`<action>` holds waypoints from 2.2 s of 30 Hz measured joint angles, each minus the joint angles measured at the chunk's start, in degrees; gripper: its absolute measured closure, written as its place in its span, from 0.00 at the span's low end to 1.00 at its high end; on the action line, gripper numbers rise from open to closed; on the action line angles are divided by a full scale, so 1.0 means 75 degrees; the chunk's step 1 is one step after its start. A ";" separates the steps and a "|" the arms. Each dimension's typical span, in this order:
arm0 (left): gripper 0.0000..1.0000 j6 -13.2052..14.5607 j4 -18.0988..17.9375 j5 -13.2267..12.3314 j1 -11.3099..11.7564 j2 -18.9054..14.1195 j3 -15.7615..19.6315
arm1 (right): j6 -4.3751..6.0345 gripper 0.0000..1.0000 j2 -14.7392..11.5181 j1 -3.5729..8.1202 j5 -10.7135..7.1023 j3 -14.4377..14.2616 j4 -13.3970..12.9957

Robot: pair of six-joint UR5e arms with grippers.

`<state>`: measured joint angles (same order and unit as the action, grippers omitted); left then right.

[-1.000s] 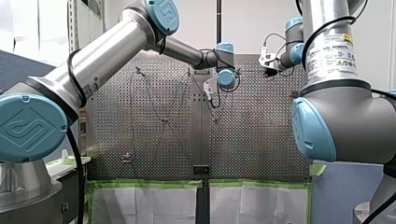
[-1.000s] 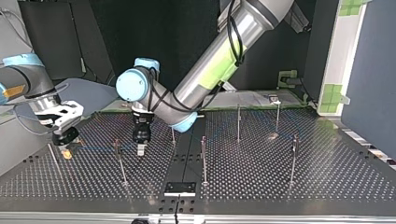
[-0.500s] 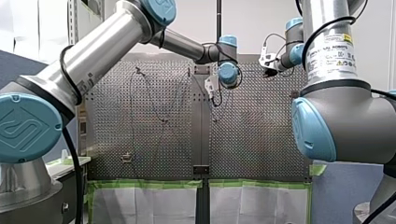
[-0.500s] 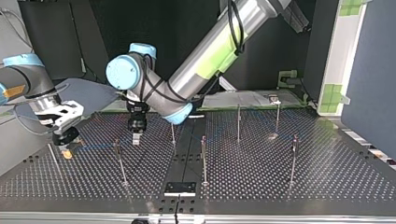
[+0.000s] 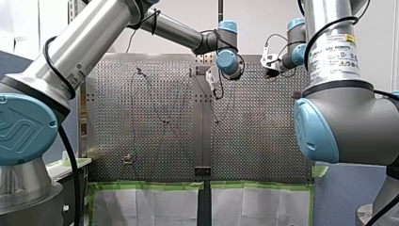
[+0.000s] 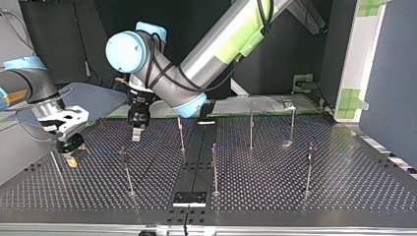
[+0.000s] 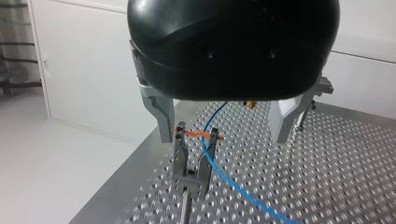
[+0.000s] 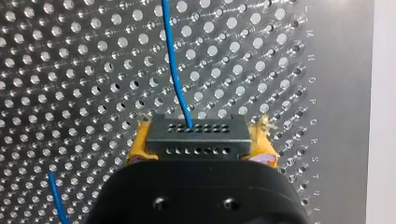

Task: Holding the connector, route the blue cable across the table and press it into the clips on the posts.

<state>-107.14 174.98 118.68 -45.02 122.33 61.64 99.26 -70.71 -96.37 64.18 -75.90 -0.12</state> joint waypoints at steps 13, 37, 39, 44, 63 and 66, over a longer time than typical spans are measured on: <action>0.00 0.0494 0.0305 0.0603 0.0043 -0.0864 0.0863 | 0.0021 1.00 -0.0001 -0.0049 -0.0001 -0.0001 0.0002; 0.00 -0.0479 -0.1320 0.0358 0.0195 -0.1798 0.2589 | -0.0004 1.00 0.0009 -0.0075 0.0004 -0.0002 0.0012; 0.00 -0.0480 -0.1469 0.0474 0.0182 -0.1766 0.2740 | -0.0008 1.00 0.0010 -0.0080 0.0003 -0.0002 0.0018; 0.00 -0.0369 -0.1825 0.0735 0.0156 -0.1748 0.3096 | -0.0006 1.00 0.0009 -0.0100 0.0004 -0.0007 0.0025; 0.00 -0.0143 -0.3167 0.0825 0.0150 -0.1747 0.4438 | -0.0005 1.00 0.0009 -0.0117 0.0010 -0.0010 0.0019; 0.00 -0.0141 -0.3367 0.0817 0.0150 -0.1747 0.4640 | -0.0005 1.00 0.0008 -0.0117 0.0012 -0.0011 0.0023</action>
<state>-108.20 149.73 124.81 -43.89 109.23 96.44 99.22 -70.65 -97.25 64.27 -75.98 0.06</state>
